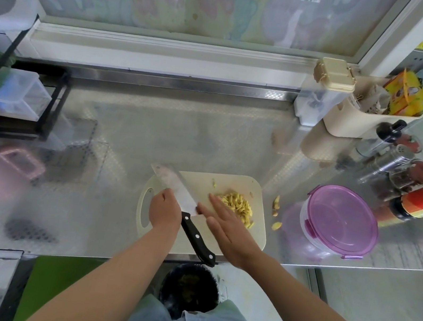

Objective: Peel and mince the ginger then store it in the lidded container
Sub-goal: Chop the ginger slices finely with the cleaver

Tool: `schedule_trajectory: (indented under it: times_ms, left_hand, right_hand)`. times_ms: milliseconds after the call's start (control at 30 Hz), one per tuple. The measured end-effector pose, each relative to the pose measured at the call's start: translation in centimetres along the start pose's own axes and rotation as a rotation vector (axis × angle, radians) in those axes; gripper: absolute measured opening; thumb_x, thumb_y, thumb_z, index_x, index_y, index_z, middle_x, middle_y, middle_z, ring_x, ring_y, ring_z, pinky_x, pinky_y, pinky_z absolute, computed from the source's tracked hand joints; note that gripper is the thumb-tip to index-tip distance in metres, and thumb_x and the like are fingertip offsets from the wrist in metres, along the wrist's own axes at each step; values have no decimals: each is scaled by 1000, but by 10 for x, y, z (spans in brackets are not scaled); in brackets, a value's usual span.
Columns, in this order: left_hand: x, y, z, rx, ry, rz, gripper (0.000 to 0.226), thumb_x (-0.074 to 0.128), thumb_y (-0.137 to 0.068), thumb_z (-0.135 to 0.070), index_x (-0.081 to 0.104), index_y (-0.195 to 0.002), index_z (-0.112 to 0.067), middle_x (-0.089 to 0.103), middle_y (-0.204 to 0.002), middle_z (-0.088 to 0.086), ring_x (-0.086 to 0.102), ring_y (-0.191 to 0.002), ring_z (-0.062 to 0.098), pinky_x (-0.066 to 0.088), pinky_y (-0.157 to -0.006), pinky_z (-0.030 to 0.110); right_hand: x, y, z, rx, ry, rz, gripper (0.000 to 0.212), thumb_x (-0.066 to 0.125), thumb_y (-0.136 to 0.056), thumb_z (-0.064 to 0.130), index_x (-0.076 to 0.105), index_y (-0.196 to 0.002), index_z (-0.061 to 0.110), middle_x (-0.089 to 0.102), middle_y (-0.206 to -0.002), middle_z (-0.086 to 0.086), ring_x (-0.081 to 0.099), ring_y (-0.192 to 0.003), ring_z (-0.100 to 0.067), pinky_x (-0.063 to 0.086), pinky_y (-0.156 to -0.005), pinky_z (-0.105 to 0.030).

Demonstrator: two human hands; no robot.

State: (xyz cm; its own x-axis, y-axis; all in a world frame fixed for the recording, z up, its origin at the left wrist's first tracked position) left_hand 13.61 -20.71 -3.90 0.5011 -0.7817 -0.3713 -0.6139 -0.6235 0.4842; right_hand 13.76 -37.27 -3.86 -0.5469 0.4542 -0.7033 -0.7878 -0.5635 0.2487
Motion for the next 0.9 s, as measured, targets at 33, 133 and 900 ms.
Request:
schedule_trajectory:
  times_ms: [33, 133, 900]
  left_hand:
    - [-1, 1, -1, 2, -2, -5, 36, 31, -97, -13, 34, -61, -13, 35, -62, 4, 33, -59, 18, 28, -62, 35]
    - [-3, 1, -1, -10, 9, -4, 37, 30, -98, -13, 35, -61, -14, 37, -63, 3, 34, -58, 16, 28, -59, 34]
    - [20, 4, -22, 272, -130, 172, 39, 38, -98, -21, 51, -63, -12, 59, -64, 10, 60, -58, 29, 51, -59, 45]
  right_hand:
    - [-4, 0, -6, 42, -10, -30, 65, 5, -91, 66, 21, -149, 42, -6, -158, 18, -10, -146, -2, 1, -121, -38]
    - [-2, 1, 1, -25, 37, 7, 61, 6, -93, 65, 19, -149, 45, -5, -160, 16, -8, -147, -5, 0, -119, -36]
    - [-16, -9, 35, 117, -22, -130, 49, 59, -83, 10, 49, -131, 13, 46, -113, -5, 56, -94, -23, 42, -77, -21]
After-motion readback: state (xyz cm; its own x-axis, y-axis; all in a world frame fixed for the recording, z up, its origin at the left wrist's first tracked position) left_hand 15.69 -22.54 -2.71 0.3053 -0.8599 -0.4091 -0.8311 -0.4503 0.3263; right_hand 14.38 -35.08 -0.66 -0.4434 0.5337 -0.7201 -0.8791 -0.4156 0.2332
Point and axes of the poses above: each hand's wrist, its own y-axis away from the middle knuckle, its own x-axis out of the palm, z = x × y, the point moved 7 cm from there along -y, towards the middle knuckle
